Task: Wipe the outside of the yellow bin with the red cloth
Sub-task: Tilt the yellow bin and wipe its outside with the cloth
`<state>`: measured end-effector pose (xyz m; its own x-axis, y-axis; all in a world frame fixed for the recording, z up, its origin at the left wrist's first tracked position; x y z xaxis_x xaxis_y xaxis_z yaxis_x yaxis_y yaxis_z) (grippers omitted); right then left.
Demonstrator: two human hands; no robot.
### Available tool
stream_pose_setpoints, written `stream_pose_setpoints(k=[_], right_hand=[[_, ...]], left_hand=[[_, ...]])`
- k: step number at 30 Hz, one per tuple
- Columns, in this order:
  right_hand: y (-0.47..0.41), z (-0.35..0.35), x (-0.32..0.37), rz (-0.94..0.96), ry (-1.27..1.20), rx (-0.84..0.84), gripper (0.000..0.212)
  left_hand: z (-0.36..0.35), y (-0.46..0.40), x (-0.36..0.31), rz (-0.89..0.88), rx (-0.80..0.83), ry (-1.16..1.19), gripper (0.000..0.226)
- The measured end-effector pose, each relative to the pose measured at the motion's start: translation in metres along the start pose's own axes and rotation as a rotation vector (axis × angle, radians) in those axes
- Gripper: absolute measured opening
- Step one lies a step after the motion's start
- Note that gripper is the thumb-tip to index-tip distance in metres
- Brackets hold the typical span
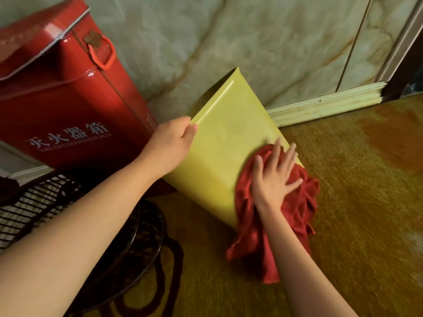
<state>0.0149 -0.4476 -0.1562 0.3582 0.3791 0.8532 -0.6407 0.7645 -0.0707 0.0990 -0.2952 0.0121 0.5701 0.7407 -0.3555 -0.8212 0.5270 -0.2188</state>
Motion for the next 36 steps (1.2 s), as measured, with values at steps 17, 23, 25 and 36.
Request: stream_pose_setpoints(k=[17,23,25,36], right_hand=[[0.029,0.0,0.014,0.073,-0.032,-0.028,0.062],[0.059,-0.006,0.058,0.453,0.077,-0.04,0.06],[0.044,0.007,0.047,0.482,0.055,-0.048,0.06],[-0.006,0.009,0.006,0.271,-0.1,0.109,0.055]], left_hand=[[-0.002,0.0,-0.007,-0.056,-0.018,-0.014,0.04],[-0.013,-0.018,-0.036,0.026,0.091,-0.012,0.034],[-0.02,-0.021,-0.044,0.006,0.213,0.052,0.036],[0.01,0.009,0.01,-0.129,0.329,0.025,0.066]])
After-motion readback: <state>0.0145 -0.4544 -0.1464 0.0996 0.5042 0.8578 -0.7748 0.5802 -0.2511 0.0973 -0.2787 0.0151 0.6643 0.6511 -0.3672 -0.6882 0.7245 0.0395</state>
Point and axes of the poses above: each hand's wrist, its own y-axis away from the middle knuckle, its own z-axis out of the back of the hand, x = y × z, the point moved 7 cm from there along -y, towards the middle knuckle, and after that the axes turned 3 degrees about -y, right-handed, at the moved point
